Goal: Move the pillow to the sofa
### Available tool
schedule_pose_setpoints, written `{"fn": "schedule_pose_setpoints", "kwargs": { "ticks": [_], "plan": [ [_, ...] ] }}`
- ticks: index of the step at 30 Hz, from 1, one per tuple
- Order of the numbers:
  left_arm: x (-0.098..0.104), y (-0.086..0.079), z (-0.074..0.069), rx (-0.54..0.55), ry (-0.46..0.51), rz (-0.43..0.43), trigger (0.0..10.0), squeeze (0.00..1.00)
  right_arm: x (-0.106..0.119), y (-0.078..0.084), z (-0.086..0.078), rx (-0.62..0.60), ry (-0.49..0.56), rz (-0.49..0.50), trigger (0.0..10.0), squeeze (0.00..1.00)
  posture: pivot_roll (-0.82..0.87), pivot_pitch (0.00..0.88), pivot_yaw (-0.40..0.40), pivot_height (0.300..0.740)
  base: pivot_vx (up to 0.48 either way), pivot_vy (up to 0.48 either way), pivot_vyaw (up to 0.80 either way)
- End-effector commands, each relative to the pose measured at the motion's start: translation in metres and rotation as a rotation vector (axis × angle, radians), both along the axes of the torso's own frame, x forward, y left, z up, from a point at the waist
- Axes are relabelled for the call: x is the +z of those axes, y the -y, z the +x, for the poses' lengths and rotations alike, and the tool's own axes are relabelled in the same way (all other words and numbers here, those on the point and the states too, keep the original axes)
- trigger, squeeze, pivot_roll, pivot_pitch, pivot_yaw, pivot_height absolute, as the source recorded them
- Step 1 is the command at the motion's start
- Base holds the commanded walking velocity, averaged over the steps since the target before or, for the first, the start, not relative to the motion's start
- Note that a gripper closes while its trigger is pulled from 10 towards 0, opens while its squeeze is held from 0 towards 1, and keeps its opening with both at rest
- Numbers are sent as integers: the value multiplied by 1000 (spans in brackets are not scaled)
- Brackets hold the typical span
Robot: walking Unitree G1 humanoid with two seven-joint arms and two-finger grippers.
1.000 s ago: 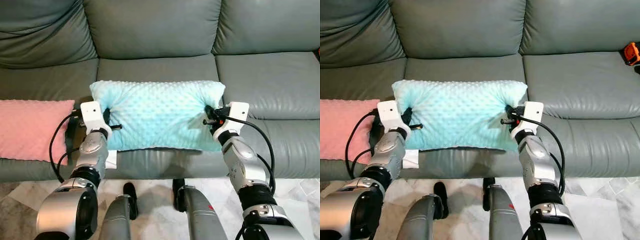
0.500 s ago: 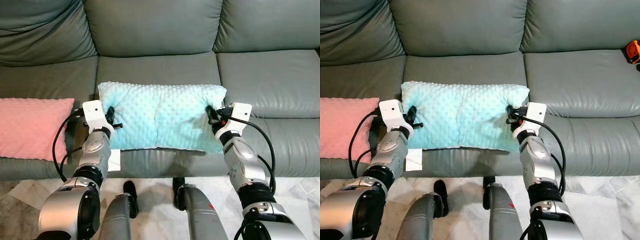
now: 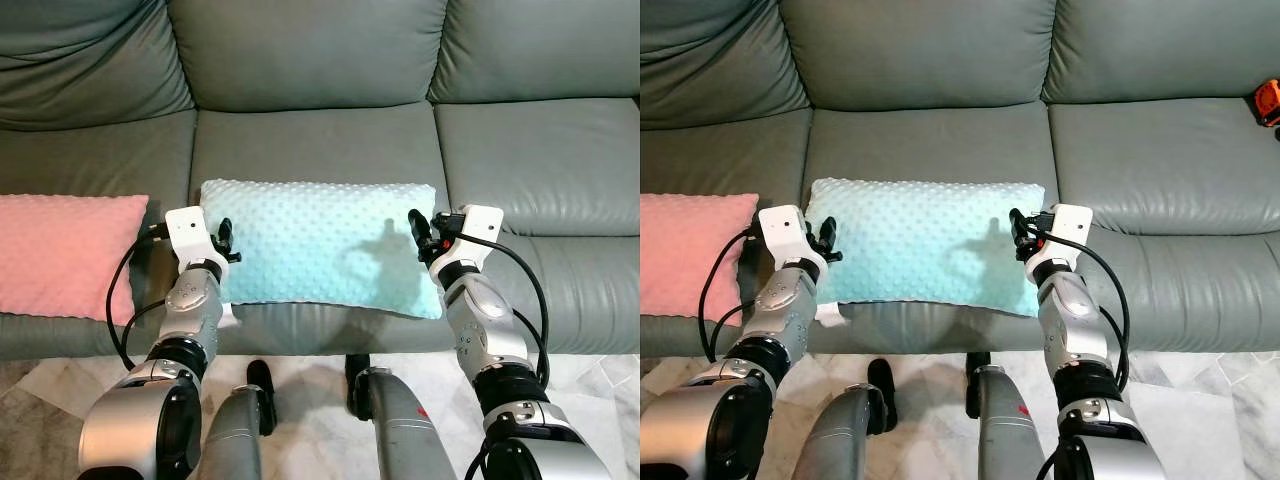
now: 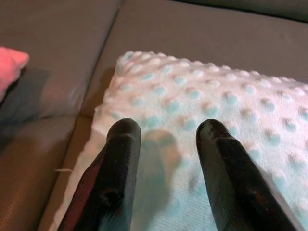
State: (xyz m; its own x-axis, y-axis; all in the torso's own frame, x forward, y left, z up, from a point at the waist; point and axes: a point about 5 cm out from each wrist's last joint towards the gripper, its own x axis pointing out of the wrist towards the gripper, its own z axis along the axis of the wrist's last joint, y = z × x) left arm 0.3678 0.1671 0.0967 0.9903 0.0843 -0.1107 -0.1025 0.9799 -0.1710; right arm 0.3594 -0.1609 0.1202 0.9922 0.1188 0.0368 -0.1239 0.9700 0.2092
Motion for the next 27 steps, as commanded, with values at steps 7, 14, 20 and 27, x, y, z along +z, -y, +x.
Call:
{"fn": "schedule_pose_setpoints", "kwargs": {
  "ticks": [7, 14, 20, 27],
  "plan": [
    [-21, -3, -12, -17, -65, -1, 10000, 1000, -3, -18, -7, 59, -37, 61, 10000, 1000, -54, 515, 52, 740, 0, 0, 0],
    [-34, -21, -23, -25, -115, 92, 10000, 1000, -4, -37, -20, 145, -99, 120, 10000, 1000, -47, 507, 56, 740, 0, 0, 0],
    [-44, -32, -31, -20, -169, 109, 10000, 1000, 1, -47, -29, 232, -129, 167, 10000, 1000, -52, 499, 53, 740, 0, 0, 0],
    [-63, -32, -45, -109, -277, 136, 10000, 1000, -15, -56, -63, 369, -274, 231, 10000, 1000, -53, 490, 52, 740, 0, 0, 0]
  ]
}}
